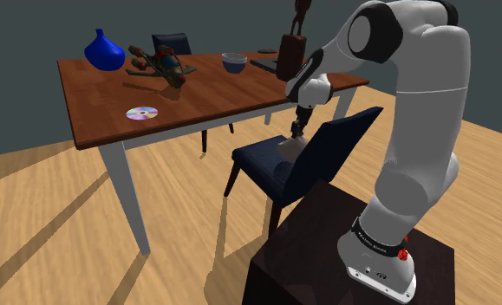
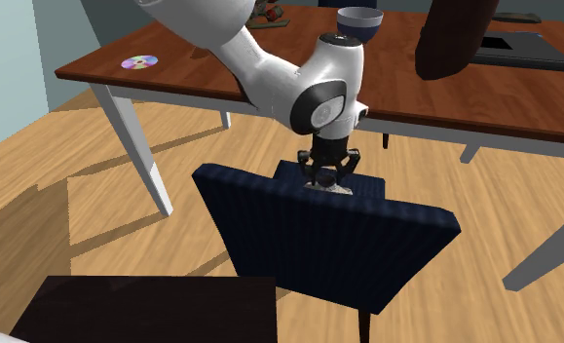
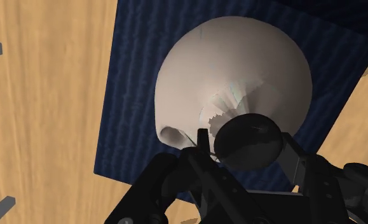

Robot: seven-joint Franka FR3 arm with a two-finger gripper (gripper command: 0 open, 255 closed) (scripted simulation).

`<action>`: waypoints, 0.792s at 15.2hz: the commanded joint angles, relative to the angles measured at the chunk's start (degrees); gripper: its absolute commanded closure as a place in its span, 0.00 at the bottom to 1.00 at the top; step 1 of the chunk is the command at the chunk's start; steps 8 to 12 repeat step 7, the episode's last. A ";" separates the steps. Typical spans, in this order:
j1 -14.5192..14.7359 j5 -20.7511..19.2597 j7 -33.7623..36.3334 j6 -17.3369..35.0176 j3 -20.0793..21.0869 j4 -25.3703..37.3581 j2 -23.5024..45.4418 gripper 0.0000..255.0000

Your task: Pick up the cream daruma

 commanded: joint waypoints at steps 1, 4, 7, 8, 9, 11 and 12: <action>0.40 -0.91 0.60 -1.20 -0.60 0.23 -1.18 1.00; 1.03 -2.32 1.56 -3.00 -1.42 0.42 -2.97 1.00; 1.24 -2.86 1.93 -3.70 -1.70 0.52 -3.65 1.00; 1.24 -2.86 1.93 -3.70 -1.70 0.52 -3.65 1.00; 1.24 -2.86 1.93 -3.70 -1.70 0.52 -3.65 1.00; 1.24 -2.86 1.93 -3.70 -1.70 0.52 -3.65 1.00; 1.24 -2.86 1.93 -3.70 -1.70 0.52 -3.65 1.00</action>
